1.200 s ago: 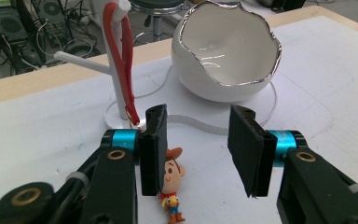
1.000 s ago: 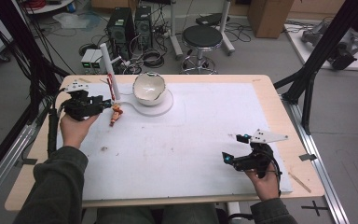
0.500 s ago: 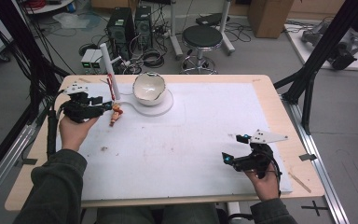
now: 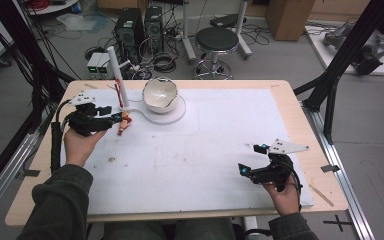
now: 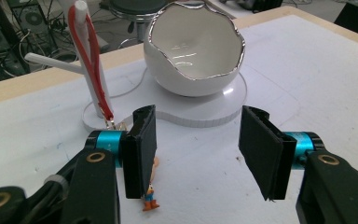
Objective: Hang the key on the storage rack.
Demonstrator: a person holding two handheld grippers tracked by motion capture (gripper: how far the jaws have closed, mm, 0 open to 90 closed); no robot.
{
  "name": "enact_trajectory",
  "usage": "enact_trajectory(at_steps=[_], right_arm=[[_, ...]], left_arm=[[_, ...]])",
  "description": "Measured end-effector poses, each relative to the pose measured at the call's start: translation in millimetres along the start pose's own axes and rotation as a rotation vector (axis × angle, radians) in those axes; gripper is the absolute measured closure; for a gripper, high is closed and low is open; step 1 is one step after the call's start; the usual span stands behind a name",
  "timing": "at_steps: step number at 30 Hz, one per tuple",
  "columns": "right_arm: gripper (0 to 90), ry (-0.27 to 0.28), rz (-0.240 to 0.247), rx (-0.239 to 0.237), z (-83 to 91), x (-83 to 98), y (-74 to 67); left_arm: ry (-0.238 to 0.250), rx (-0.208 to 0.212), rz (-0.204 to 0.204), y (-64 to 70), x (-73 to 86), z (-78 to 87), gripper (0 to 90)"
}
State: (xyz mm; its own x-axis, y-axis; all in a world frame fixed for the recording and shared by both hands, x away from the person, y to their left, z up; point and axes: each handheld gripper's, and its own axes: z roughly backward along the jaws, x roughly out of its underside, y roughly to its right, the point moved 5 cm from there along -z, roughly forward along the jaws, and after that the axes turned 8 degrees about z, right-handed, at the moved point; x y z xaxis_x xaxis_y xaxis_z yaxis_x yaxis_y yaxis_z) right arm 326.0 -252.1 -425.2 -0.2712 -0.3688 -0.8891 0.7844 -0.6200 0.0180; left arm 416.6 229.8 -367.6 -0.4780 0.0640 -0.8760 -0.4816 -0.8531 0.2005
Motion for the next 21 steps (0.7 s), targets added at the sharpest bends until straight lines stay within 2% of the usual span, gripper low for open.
enact_trajectory(at_steps=[21], right_arm=[[4.5, 0.000, 0.001, 0.005, 0.1, 0.1, 0.1]], left_arm=[[-0.005, 0.036, -0.019, 15.4, 11.4, 9.1, 43.0]])
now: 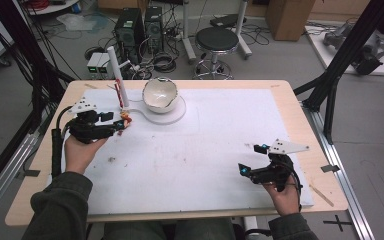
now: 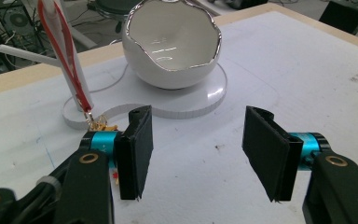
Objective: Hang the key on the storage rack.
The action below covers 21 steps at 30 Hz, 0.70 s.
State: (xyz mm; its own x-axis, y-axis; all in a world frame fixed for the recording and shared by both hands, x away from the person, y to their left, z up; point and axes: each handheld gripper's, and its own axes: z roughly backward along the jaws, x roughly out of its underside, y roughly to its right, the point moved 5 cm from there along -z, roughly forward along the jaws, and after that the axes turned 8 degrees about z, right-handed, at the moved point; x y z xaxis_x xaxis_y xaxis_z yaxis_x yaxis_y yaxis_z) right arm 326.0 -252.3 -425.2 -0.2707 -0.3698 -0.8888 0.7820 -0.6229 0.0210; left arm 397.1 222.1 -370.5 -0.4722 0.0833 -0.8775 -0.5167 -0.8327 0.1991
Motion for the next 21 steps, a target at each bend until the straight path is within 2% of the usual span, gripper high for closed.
enact_trajectory(at_steps=[21], right_arm=[[4.5, -0.002, 0.001, 0.003, -0.4, 0.6, 0.1]], left_arm=[[-0.012, 0.020, -0.021, 15.4, 16.1, 11.0, 39.1]])
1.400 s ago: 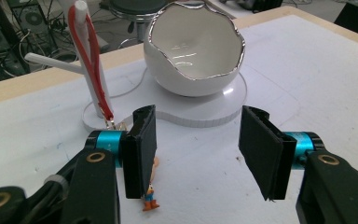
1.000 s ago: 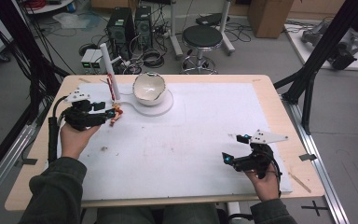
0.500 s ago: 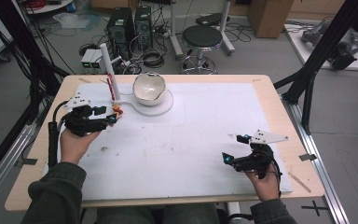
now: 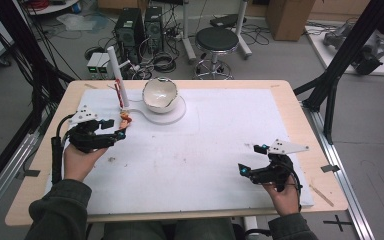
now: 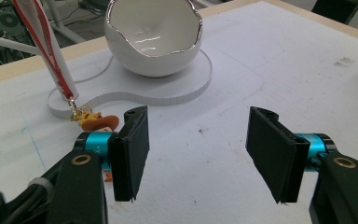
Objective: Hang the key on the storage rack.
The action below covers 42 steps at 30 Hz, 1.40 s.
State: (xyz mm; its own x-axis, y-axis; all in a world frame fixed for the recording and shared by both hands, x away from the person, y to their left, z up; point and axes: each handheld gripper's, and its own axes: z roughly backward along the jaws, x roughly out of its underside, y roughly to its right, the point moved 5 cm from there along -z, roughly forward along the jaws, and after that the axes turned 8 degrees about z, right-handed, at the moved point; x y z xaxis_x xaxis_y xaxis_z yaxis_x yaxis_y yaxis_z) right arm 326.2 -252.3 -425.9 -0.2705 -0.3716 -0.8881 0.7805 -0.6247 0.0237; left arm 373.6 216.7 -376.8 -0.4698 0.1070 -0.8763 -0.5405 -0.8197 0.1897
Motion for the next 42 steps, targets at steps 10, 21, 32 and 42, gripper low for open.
enact_trajectory(at_steps=[10, 21, 32, 42], right_arm=[[4.5, -0.005, 0.000, -0.001, -0.3, 0.3, -0.8], [4.5, -0.004, -0.001, 0.000, -0.2, 0.5, -0.8], [4.5, -0.004, -0.001, 0.003, -0.7, 0.5, -0.7], [4.5, -0.009, -0.001, -0.002, -1.5, 0.7, -0.9]], left_arm=[[-0.002, 0.011, -0.011, 5.4, 5.8, 6.7, 36.5], [-0.001, 0.022, -0.027, 12.2, 11.0, 14.3, 34.6], [0.002, 0.047, -0.042, 18.2, 20.2, 22.0, 32.9], [0.003, 0.053, -0.040, 19.3, 32.9, 30.6, 32.2]])
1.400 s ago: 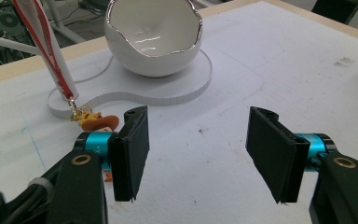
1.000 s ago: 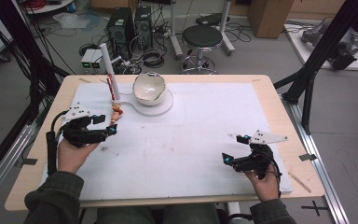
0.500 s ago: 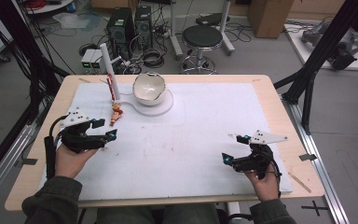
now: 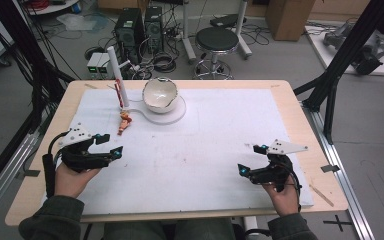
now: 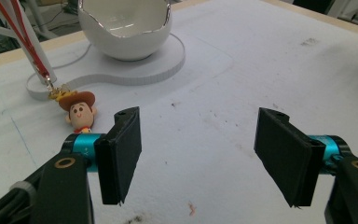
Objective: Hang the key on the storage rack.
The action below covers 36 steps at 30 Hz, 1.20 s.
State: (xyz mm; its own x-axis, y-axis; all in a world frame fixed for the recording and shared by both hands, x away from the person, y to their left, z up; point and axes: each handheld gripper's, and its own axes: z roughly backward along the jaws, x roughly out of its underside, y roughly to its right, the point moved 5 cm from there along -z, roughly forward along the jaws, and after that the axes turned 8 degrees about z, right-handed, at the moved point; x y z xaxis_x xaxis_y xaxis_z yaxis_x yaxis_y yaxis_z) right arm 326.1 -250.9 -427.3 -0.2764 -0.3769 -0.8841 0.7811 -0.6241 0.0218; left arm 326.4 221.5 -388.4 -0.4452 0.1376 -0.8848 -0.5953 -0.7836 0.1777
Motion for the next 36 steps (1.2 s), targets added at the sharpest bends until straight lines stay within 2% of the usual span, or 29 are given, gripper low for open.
enact_trajectory(at_steps=[36], right_arm=[[4.5, -0.012, 0.001, 0.002, -2.3, 1.6, 0.2]], left_arm=[[0.004, -0.014, 0.021, 6.1, 35.2, 26.8, 29.7]])
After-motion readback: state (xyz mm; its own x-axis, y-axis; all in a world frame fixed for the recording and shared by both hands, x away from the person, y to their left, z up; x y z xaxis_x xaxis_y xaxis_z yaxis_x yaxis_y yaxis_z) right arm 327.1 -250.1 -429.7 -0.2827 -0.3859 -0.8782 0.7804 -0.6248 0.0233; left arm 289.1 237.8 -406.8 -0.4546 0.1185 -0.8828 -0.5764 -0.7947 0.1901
